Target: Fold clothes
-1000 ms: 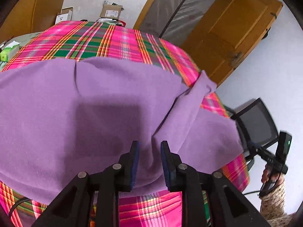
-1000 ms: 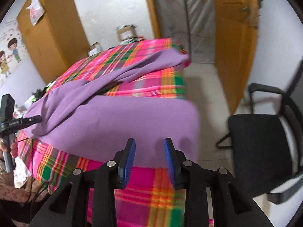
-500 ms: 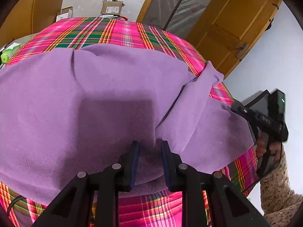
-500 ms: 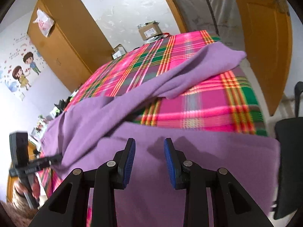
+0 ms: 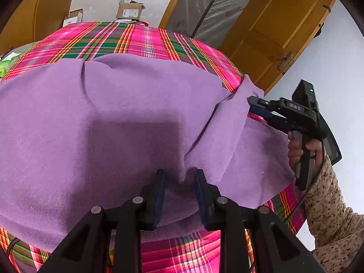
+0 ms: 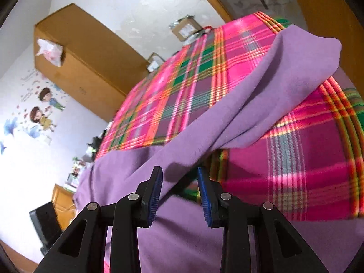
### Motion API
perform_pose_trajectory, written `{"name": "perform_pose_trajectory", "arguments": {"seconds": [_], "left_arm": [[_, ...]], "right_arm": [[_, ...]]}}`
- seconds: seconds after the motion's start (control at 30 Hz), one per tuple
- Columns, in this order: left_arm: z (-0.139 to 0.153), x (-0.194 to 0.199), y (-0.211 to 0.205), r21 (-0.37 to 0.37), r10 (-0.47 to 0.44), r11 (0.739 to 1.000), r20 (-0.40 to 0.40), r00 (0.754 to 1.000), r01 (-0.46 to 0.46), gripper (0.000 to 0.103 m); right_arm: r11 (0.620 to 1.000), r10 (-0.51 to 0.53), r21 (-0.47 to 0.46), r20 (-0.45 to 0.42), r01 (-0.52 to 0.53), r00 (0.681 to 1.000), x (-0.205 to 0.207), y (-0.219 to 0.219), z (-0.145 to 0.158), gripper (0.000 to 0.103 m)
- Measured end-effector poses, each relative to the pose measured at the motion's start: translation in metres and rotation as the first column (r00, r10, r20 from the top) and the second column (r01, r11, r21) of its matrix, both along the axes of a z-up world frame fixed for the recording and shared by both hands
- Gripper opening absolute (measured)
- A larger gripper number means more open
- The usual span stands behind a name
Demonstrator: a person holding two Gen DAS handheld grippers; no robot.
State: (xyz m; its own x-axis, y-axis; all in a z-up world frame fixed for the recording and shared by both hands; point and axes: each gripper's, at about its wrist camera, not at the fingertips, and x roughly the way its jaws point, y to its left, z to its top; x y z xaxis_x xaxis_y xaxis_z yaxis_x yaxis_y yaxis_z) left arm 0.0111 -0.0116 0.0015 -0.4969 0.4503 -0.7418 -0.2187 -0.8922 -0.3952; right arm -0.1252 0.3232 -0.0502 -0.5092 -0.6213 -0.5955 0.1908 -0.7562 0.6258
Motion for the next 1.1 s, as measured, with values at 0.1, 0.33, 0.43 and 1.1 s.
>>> {"name": "perform_pose_trajectory", "arguments": {"seconds": [0.1,0.33,0.43,1.1], "left_arm": [[0.000,0.000,-0.001,-0.001,-0.002,1.000,-0.003,1.000,0.002,0.027],[0.005,0.005,0.010,-0.084,-0.021,0.996,-0.027,0.999,0.018,0.028],[0.009,0.012,0.019,-0.152,-0.055,0.987,-0.062,0.997,0.045,0.028],[0.009,0.013,0.063,-0.386,-0.167,0.915,-0.108,0.980,0.114,0.029]], "right_arm": [[1.000,-0.007,-0.012,-0.003,0.007,1.000,-0.007,0.000,0.000,0.033],[0.999,-0.023,-0.048,0.002,0.023,1.000,-0.015,0.000,-0.001,0.010],[0.998,-0.032,-0.063,0.001,0.032,1.000,-0.012,0.003,0.000,0.007],[0.995,-0.099,-0.038,-0.124,0.095,0.987,0.037,0.016,0.045,0.006]]}}
